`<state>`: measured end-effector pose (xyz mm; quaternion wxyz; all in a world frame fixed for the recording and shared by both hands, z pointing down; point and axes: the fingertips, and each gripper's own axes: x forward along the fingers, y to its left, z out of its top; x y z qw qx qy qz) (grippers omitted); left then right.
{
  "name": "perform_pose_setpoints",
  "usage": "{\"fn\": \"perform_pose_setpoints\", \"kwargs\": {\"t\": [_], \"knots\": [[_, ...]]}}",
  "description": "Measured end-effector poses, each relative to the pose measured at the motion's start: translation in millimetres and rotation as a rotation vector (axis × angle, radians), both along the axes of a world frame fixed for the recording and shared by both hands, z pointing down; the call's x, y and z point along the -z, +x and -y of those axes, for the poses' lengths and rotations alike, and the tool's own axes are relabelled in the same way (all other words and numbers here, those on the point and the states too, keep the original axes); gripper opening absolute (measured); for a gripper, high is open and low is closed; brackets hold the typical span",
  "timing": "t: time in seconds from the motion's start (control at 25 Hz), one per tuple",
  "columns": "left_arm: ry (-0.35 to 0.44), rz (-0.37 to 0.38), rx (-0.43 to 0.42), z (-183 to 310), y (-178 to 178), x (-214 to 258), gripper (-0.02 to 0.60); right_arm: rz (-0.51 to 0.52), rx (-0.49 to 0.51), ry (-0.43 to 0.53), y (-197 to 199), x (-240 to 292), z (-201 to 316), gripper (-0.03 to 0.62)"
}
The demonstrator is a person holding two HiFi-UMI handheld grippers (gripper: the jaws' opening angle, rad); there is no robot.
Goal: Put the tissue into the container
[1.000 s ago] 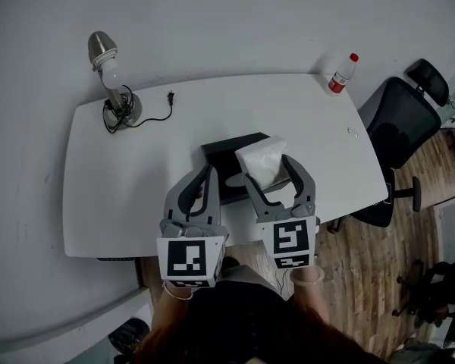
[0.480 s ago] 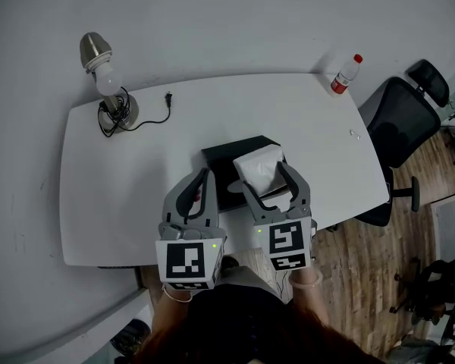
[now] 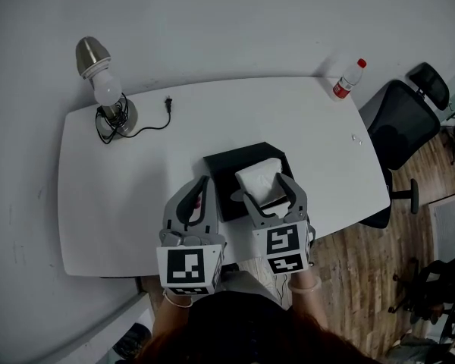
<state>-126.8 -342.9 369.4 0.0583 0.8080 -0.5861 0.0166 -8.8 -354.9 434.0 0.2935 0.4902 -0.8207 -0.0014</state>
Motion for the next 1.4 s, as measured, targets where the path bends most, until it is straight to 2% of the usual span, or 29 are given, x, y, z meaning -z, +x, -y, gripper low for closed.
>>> {"fn": "perform_pose_setpoints", "kwargs": {"t": [0.2,0.44,1.0,1.4], "knots": [[-0.01,-0.011,-0.006,7,-3,-5,0.028,-0.027,-0.007,-0.063,-2,-12,3,0.342],[-0.022,-0.014,-0.01,15,-6,-11,0.028,-0.009,-0.022,-0.143,-4,-32,4,0.342],[-0.055,-0.039,-0.012,28,-12,-23,0.028,-0.085,-0.024,-0.267,-6,-53,14,0.342],[-0.074,-0.046,-0.007,34,-15,-30,0.028,-0.14,-0.002,-0.395,-7,-71,11,0.342]]}}
